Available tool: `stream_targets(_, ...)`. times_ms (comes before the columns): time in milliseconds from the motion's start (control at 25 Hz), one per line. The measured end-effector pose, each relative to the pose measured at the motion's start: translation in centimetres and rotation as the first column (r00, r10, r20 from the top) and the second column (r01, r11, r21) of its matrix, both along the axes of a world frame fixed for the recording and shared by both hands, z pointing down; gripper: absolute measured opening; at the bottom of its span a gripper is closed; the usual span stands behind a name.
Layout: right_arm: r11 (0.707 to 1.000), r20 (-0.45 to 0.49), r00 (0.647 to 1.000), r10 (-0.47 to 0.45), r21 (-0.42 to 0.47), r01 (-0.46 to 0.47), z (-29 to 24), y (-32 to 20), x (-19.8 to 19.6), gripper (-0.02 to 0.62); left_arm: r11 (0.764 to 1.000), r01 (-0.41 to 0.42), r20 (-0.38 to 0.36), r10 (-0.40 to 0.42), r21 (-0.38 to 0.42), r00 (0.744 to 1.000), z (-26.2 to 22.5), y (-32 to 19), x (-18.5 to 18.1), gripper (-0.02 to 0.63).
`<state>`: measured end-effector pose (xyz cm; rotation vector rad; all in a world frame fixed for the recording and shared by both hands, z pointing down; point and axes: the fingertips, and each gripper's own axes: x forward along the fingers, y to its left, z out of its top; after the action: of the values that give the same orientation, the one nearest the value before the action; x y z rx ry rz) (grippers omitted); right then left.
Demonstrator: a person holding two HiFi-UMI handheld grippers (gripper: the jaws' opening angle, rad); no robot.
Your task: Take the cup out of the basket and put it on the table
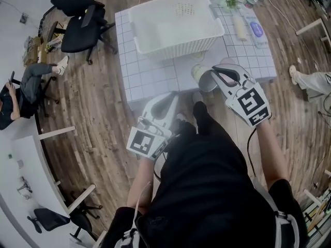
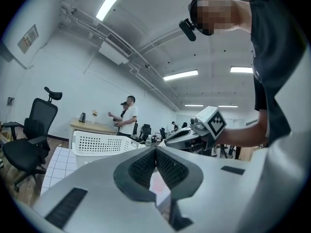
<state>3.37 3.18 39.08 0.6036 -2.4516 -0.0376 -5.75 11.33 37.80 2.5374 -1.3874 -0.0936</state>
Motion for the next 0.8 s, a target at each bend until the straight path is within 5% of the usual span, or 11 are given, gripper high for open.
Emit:
stream_targets(280,0.997,0.124,0.99,0.073,0.017,-0.076,-1.9,3.0,1.3,0.035,1.0,-0.023,-0.008,0.023,0.021,1.0,-1.2,1.0,0.9,0.01)
stream_targets(800,0.993,0.415,0.909,0.023,0.092,-0.067,-5.5,5.6,3.8,0.034,0.999,0.003,0.044,-0.006,0.052,0.999,-3.3,0.5,3.8,0.01)
